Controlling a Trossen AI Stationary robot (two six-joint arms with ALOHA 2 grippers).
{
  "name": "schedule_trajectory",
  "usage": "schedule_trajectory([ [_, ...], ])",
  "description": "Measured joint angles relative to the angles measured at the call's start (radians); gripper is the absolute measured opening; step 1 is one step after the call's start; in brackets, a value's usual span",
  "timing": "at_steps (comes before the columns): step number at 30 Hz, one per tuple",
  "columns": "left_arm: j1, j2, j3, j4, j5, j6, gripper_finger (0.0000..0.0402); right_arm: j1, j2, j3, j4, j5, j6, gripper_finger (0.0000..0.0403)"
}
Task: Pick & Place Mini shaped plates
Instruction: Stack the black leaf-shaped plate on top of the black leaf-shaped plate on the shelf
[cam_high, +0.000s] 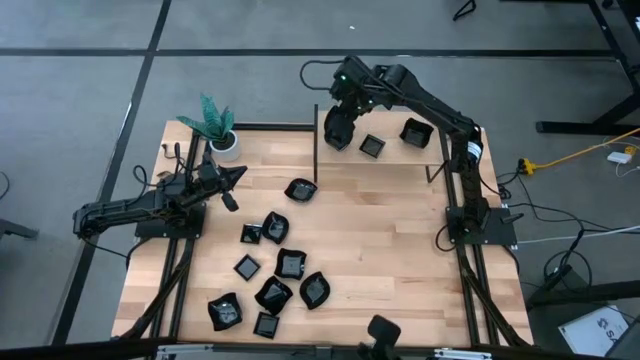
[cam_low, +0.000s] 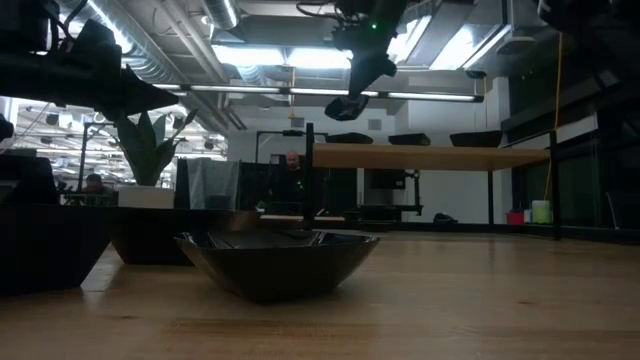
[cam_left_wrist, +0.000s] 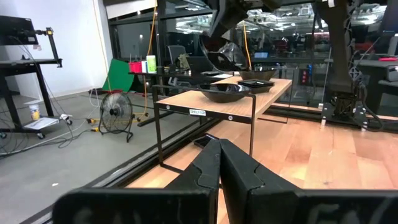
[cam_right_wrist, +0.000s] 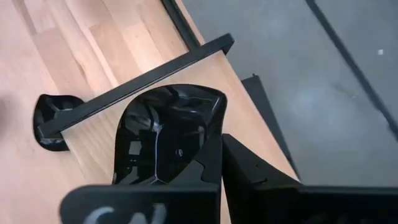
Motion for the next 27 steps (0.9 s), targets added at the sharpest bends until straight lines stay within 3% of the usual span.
schedule_trajectory([
  [27,0.0,0.0,0.0,0.0,0.0,0.0,0.0004,-0.016,0.005,-0.006,0.002,-0.034,0.03,0.0003],
])
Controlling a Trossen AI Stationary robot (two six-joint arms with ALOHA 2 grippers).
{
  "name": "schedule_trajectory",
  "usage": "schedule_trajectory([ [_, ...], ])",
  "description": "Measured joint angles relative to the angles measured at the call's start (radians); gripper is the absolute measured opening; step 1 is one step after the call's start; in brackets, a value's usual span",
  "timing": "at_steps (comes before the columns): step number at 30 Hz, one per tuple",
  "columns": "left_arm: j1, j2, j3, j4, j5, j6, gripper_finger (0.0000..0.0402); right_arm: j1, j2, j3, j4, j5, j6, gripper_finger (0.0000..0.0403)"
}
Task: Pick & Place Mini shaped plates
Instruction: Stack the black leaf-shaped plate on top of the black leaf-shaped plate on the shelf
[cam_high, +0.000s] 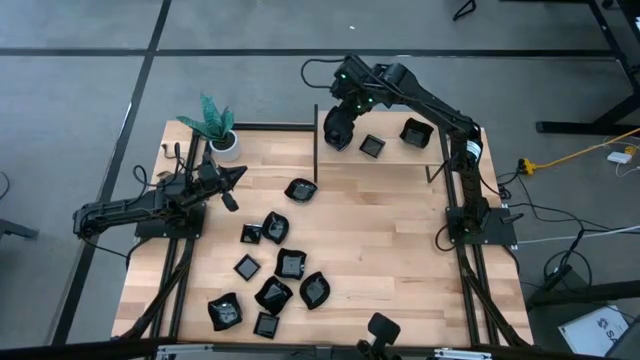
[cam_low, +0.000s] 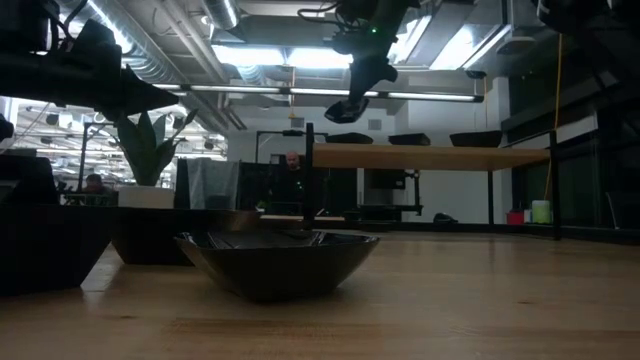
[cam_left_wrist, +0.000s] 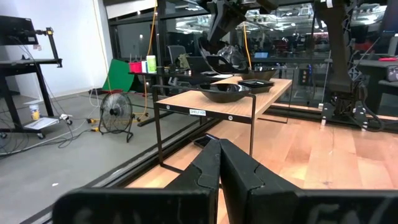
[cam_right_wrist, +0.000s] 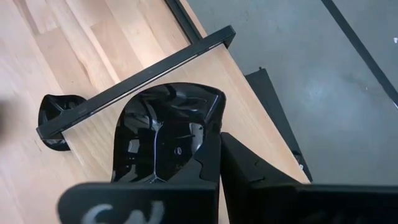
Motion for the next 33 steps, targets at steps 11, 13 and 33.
schedule_trajectory([
  [11,0.0,0.0,0.0,0.0,0.0,0.0,0.0004,-0.001,0.004,0.0,-0.012,0.002,0.021,0.0003],
  [13,0.0,0.0,0.0,0.0,0.0,0.0,0.0004,-0.001,0.009,0.0,-0.015,0.002,0.021,0.0003],
  [33,0.0,0.0,0.0,0.0,0.001,0.0,0.0004,-0.004,0.063,-0.001,-0.023,0.01,-0.008,0.0018],
])
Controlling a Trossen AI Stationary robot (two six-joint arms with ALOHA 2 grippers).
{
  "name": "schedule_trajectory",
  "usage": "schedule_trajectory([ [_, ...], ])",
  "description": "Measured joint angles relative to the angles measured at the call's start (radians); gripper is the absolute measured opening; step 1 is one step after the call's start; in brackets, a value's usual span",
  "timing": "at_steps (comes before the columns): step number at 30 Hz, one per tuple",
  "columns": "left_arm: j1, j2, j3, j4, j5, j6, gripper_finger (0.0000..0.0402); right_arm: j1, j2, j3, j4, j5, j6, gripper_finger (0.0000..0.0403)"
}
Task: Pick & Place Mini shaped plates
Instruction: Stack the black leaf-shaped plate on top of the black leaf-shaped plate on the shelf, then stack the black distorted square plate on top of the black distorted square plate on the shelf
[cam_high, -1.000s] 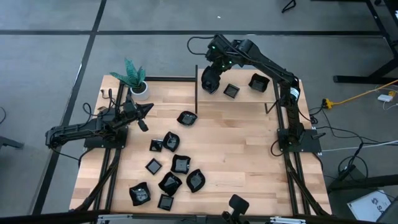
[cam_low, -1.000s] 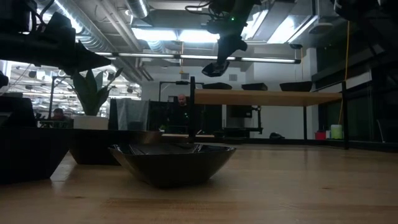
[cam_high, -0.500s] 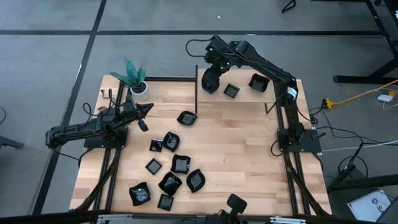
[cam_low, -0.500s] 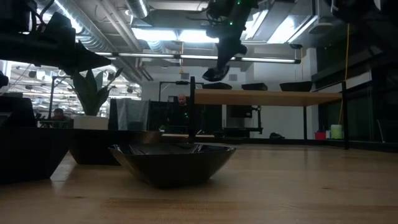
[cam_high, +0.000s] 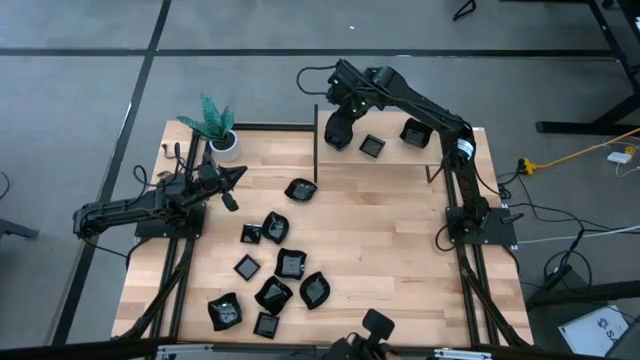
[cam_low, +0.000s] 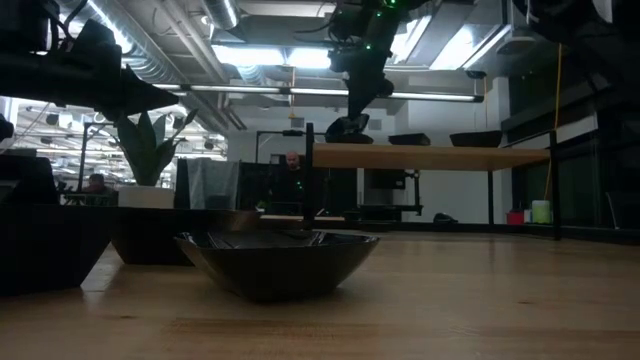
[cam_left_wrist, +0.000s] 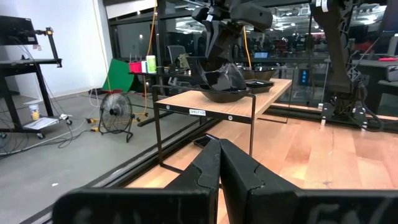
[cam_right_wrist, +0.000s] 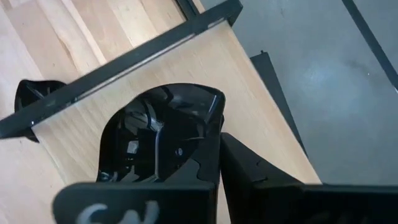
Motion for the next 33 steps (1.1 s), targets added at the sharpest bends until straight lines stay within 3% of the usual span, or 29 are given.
schedule_trajectory([
  [21,0.0,0.0,0.0,0.0,0.001,0.0,0.0004,0.009,0.0,0.0,-0.059,-0.036,0.053,0.0063],
  [33,0.0,0.0,0.0,0.0,0.001,0.0,0.0004,0.189,0.0,0.0,-0.103,-0.062,-0.028,0.0042],
])
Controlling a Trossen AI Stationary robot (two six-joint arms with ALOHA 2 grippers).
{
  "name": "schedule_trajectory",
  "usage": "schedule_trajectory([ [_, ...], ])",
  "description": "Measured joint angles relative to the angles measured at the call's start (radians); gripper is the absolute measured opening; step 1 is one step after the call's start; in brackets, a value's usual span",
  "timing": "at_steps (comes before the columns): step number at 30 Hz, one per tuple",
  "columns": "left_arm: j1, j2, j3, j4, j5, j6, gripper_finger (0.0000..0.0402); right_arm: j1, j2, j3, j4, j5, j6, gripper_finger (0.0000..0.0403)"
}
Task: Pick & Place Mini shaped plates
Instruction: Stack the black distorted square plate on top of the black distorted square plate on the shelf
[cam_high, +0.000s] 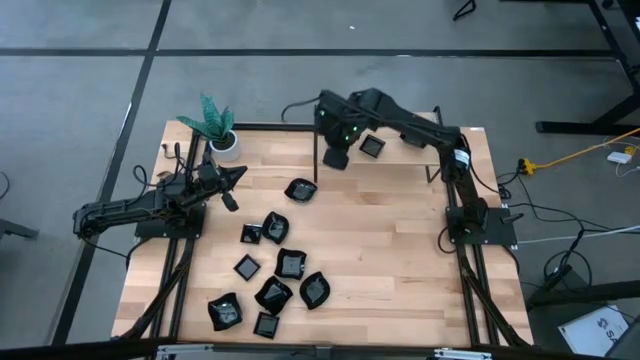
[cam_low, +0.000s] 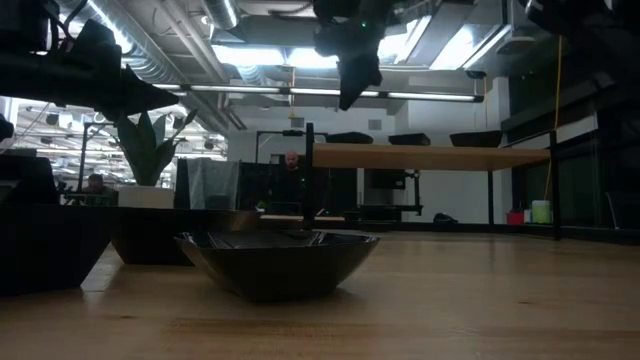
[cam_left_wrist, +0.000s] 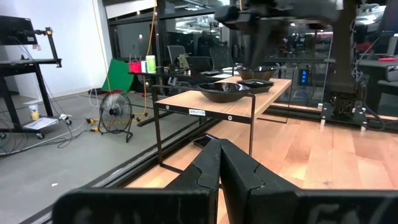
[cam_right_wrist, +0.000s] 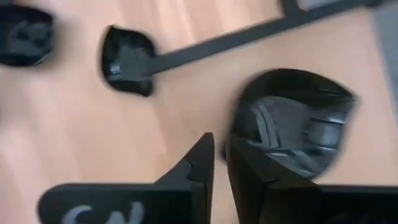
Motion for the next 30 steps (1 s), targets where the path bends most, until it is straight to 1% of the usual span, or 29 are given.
schedule_trajectory([
  [7,0.0,0.0,0.0,0.0,0.0,0.0,0.0004,0.114,0.0,0.0,-0.021,-0.006,-0.033,0.0029],
  [12,0.0,0.0,0.0,0.0,0.0,0.0,0.0004,0.185,0.0,0.0,-0.018,-0.081,-0.062,0.0017],
  [18,0.0,0.0,0.0,0.0,0.0,0.0,0.0004,0.259,0.0,-0.011,-0.006,-0.089,-0.07,0.0004],
  [21,0.0,0.0,0.0,0.0,0.0,0.0,0.0004,0.287,-0.001,-0.056,0.001,-0.092,-0.07,0.001],
  [23,0.0,0.0,0.0,0.0,0.0,0.0,0.0004,0.301,-0.001,-0.103,0.002,-0.115,-0.07,0.0019],
  [26,0.0,0.0,0.0,0.0,0.0,0.0,0.0004,0.318,-0.001,-0.2,0.03,-0.163,-0.072,0.0028],
  [30,0.0,0.0,0.0,0.0,0.0,0.0,0.0004,0.342,-0.001,-0.329,0.096,-0.21,-0.039,0.0027],
])
